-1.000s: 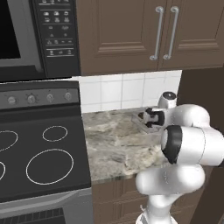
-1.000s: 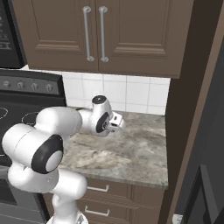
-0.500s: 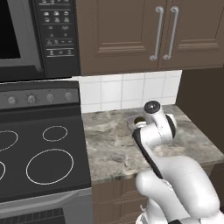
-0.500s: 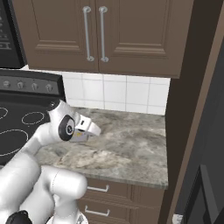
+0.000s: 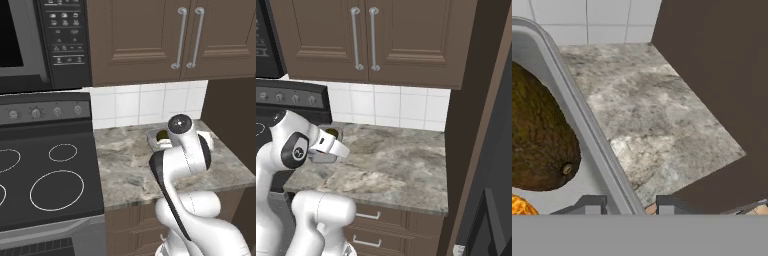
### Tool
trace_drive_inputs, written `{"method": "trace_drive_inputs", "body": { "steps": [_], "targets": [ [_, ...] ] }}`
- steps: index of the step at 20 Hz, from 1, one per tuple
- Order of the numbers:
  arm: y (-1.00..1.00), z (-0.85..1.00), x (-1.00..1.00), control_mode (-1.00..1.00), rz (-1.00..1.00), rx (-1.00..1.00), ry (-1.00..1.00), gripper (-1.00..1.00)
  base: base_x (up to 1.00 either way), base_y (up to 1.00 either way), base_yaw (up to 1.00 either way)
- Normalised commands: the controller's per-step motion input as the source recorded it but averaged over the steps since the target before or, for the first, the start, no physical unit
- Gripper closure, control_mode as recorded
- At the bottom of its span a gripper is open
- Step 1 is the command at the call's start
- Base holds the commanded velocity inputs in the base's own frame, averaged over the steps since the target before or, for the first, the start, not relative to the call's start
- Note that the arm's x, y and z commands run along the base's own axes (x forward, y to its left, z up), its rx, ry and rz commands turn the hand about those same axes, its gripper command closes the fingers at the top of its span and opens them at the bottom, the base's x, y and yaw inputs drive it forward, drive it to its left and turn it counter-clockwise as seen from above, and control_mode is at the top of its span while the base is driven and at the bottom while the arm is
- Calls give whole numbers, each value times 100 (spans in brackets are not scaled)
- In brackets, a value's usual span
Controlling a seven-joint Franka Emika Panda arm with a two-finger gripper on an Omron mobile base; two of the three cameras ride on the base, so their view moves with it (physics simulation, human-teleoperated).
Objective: Place the tupperware on the second highest shelf of the fridge. Make space for the tupperware among the existing items by rearranging them on the shelves if needed. Close the fridge door when finished.
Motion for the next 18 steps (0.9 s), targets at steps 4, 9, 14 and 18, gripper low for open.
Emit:
{"method": "trace_drive_inputs", "body": {
  "steps": [4, 9, 14, 18],
  "targets": [
    [-8, 80, -75, -100, 0, 10, -1, 100, 0, 0, 0],
    [-25, 2, -43, -100, 1, 2, 0, 100, 0, 0, 0],
    [-2, 0, -1, -100, 0, 0, 0, 100, 0, 0, 0],
    [0, 0, 0, -100, 0, 0, 0, 100, 0, 0, 0]
  ]
}}
